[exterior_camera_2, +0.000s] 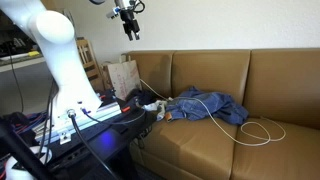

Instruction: Place the white socks on the backrest of the sofa

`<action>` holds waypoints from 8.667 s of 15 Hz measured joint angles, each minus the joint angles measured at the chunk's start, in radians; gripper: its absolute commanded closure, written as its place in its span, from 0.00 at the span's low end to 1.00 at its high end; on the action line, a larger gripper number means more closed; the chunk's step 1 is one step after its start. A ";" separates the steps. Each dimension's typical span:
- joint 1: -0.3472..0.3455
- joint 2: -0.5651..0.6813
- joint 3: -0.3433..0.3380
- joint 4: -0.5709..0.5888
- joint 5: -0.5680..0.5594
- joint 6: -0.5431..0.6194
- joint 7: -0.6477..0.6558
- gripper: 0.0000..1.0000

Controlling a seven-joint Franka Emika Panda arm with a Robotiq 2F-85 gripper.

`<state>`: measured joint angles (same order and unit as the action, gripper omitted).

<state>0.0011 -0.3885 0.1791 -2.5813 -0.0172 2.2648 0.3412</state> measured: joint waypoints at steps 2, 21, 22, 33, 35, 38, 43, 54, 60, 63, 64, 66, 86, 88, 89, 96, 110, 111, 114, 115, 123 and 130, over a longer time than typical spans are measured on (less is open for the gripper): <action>0.000 0.000 -0.001 0.000 0.000 0.000 0.000 0.00; -0.012 0.468 -0.174 0.302 0.063 -0.144 -0.057 0.00; -0.016 0.462 -0.195 0.330 0.042 -0.187 -0.060 0.00; -0.059 0.967 -0.199 0.716 0.104 -0.447 -0.398 0.00; -0.040 1.057 -0.189 0.742 0.072 -0.467 -0.399 0.00; -0.011 1.123 -0.190 0.752 0.035 -0.452 -0.374 0.00; -0.010 1.129 -0.195 0.754 0.033 -0.417 -0.353 0.00; -0.001 1.299 -0.186 0.980 0.018 -0.728 -0.400 0.00; 0.002 1.259 -0.189 0.913 0.039 -0.471 -0.311 0.00; 0.013 1.182 -0.192 0.774 0.040 -0.258 -0.220 0.00; 0.019 1.166 -0.193 0.744 0.043 -0.228 -0.179 0.00; 0.014 1.159 -0.192 0.742 0.075 -0.282 -0.183 0.00; 0.148 1.098 -0.236 0.517 0.182 0.198 0.135 0.00; 0.111 1.098 -0.210 0.524 0.229 0.161 0.076 0.00; 0.087 1.098 -0.202 0.527 0.233 0.154 0.056 0.00; 0.067 1.086 -0.258 0.714 0.194 -0.047 0.136 0.00; 0.146 1.499 -0.245 1.051 0.182 -0.094 0.235 0.00; 0.146 1.499 -0.245 1.052 0.182 -0.094 0.235 0.00; 0.146 1.500 -0.245 1.052 0.183 -0.086 0.239 0.00; 0.146 1.500 -0.245 1.051 0.184 -0.075 0.239 0.00; 0.186 1.512 -0.244 1.054 0.182 -0.067 0.276 0.00; 0.178 1.527 -0.241 1.086 0.184 -0.112 0.258 0.00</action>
<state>0.1793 1.1389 -0.0621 -1.4948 0.1664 2.1527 0.5996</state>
